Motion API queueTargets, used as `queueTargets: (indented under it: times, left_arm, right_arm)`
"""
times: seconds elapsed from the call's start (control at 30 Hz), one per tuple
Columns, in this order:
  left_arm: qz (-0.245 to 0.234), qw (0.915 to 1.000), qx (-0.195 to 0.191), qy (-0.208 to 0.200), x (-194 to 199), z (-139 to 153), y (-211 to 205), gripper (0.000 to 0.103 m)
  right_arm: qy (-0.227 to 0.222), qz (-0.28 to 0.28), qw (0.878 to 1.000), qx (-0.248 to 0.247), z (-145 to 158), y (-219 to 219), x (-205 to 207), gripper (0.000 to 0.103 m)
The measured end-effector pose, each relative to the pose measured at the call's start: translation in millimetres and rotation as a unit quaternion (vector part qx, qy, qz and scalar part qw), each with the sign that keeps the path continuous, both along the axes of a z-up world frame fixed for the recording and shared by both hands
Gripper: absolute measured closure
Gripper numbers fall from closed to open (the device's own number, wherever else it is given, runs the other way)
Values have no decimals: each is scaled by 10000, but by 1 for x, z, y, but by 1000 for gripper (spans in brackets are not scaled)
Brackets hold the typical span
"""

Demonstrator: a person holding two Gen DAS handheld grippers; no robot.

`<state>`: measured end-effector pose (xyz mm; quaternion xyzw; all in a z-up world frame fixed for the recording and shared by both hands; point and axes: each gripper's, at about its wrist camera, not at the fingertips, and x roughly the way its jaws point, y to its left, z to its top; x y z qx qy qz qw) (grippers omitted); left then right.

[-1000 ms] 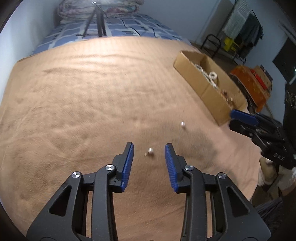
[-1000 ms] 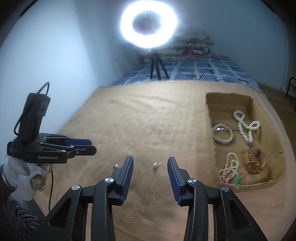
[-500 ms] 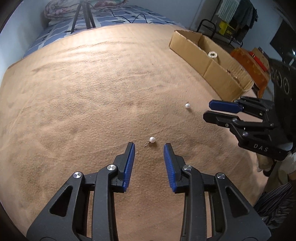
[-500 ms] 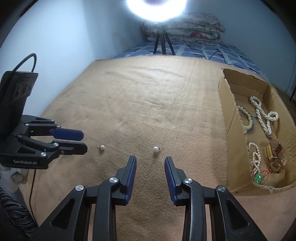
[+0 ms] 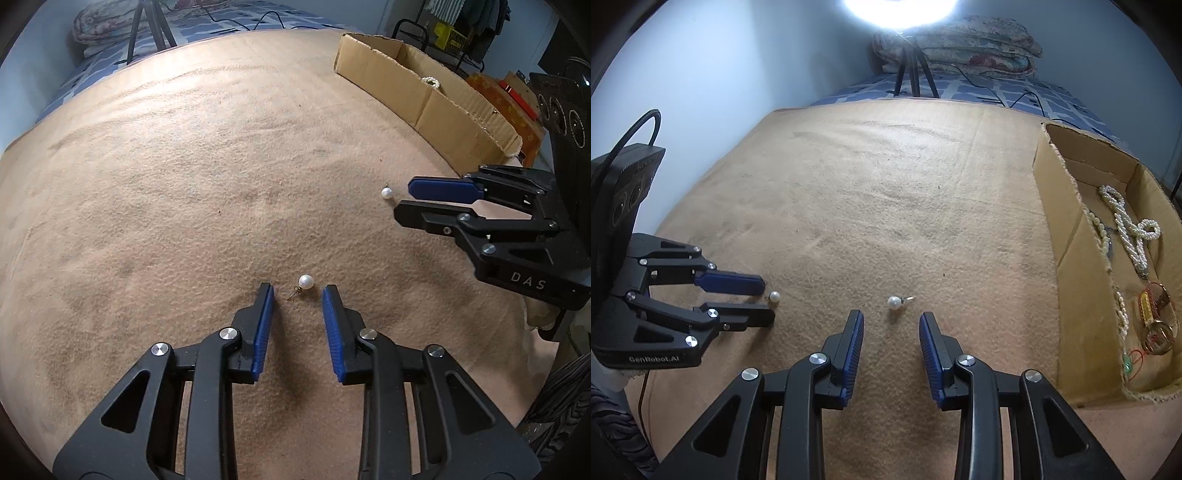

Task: Organize jewelry
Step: 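Grasp one pearl earring with the left gripper while the right gripper grasps the other, then carry the earring with the left gripper while the right gripper carries its earring into the box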

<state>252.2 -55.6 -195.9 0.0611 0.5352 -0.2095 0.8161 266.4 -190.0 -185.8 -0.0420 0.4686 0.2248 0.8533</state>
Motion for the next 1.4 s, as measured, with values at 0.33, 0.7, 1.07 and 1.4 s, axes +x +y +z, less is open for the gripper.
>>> queueTargets:
  times: [0.33, 0.7, 1.07, 1.4]
  left_arm:
    - [-114, 9997, 176, -117, 3, -3, -14, 87]
    - [-120, 9995, 213, -215, -3, -1, -16, 96]
    - [99, 9994, 48, -333, -5, 15, -1, 96]
    - [186, 9982, -191, -541, -2, 40, -3, 96]
  right_arm:
    - [-5, 51, 9999, -150, -8, 11, 9, 80]
    - [6, 18, 9999, -168, -10, 5, 10, 97]
    - [-110, 56, 9999, -30, 4, 2, 2, 97]
    - [-395, 95, 9989, 234, 41, -13, -17, 97]
